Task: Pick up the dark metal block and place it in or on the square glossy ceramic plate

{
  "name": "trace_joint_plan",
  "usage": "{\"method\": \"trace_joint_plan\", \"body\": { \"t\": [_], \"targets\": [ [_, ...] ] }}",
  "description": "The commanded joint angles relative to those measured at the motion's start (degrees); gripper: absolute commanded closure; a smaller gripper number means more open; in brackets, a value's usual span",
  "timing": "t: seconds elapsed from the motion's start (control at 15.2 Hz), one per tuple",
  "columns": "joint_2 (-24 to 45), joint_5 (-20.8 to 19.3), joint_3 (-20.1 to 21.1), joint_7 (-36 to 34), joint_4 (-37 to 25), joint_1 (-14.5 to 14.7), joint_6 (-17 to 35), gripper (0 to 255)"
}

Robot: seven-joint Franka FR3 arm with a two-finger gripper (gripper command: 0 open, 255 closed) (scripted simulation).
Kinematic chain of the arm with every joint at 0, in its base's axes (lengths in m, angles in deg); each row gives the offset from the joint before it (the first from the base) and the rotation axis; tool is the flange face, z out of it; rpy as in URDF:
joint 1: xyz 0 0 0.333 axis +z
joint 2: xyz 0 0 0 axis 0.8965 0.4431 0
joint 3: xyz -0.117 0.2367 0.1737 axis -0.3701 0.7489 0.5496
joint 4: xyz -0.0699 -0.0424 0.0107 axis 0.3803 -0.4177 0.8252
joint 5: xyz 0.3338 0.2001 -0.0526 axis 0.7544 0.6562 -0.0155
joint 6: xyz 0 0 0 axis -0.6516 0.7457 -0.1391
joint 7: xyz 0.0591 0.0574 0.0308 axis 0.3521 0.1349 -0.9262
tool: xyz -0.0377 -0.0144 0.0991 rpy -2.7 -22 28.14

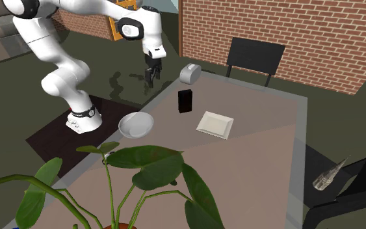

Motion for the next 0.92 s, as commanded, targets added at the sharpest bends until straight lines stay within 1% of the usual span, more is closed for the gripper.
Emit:
{"method": "trace_joint_plan", "body": {
  "t": [0.0,0.2,0.46,0.86],
  "targets": [
    [3.7,-0.4,1.4,-1.8,-1.2,0.3,2.7,0],
    [9.6,-1.8,3.4,-4.8,-3.8,0.8,6.2,0],
    [18.0,-4.9,5.4,-9.1,-8.3,1.8,10.1,0],
    [31.1,-11.0,6.5,-15.7,-17.2,4.9,13.7,0]
  ]
}}
